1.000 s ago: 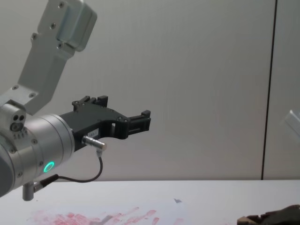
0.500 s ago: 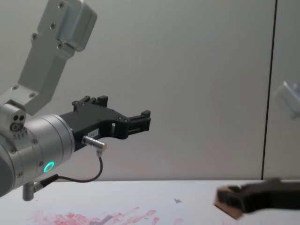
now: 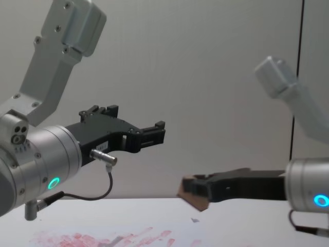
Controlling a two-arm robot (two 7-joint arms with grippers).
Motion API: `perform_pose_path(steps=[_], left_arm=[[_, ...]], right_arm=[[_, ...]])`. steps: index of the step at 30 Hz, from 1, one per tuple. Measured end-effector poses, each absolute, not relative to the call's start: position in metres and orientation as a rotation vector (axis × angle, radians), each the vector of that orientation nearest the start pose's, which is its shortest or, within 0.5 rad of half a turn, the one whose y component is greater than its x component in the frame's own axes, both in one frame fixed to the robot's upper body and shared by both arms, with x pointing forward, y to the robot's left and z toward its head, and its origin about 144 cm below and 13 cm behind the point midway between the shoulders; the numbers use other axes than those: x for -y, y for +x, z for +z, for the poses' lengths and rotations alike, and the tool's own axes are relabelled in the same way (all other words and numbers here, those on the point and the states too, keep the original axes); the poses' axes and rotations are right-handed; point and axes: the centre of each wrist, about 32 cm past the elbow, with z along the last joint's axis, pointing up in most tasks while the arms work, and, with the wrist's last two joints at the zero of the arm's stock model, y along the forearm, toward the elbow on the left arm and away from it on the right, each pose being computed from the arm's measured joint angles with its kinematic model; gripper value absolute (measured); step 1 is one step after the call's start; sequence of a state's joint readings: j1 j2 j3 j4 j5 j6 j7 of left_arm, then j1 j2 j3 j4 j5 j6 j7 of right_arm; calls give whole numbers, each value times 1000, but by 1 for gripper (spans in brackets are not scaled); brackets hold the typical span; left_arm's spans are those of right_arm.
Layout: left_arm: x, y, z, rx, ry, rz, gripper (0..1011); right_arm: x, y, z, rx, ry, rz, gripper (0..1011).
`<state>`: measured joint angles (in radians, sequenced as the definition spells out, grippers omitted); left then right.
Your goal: Use the one hand to pick up the stamp and affix it onto the A4 paper.
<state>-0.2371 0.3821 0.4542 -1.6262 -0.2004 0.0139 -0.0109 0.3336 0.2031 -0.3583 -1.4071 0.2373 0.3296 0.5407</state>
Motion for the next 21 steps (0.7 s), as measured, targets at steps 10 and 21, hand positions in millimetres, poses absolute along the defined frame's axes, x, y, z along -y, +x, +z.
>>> perform_pose_path(steps=[10, 21], left_arm=[[-198, 492, 1204, 268, 61, 1124, 1001], [-198, 492, 1204, 268, 61, 1124, 1001]], right_arm=[[167, 546, 1185, -193, -279, -641, 217], [153, 553, 1181, -237, -395, -577, 217]])
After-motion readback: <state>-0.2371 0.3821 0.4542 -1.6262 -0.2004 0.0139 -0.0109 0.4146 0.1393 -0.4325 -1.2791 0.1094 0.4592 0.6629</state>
